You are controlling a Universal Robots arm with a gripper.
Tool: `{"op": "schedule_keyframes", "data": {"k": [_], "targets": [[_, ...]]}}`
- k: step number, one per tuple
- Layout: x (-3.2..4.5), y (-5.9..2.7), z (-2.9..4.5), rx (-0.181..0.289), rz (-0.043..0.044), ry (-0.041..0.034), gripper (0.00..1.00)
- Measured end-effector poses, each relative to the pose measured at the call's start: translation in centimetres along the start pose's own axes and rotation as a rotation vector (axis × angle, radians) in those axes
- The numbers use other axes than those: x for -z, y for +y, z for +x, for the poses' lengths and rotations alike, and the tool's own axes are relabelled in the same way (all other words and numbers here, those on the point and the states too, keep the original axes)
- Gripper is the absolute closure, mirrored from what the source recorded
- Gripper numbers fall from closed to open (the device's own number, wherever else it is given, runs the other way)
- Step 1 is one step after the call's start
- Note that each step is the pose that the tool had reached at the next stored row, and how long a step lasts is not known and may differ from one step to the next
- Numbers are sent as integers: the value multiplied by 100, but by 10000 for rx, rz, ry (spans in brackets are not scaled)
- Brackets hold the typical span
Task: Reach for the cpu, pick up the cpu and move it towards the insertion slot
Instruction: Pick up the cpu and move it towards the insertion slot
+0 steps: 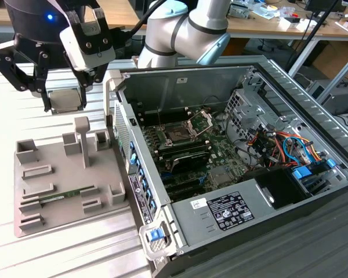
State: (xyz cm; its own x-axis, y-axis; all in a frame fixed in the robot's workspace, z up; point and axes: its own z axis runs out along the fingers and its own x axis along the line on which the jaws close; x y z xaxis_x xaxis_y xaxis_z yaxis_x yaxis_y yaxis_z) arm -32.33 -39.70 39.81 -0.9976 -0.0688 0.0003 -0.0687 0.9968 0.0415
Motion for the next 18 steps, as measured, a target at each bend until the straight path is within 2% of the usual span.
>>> {"op": "schedule_keyframes", "data": {"k": [18], "targets": [[1, -13, -189, 1, 0, 0, 45]]}}
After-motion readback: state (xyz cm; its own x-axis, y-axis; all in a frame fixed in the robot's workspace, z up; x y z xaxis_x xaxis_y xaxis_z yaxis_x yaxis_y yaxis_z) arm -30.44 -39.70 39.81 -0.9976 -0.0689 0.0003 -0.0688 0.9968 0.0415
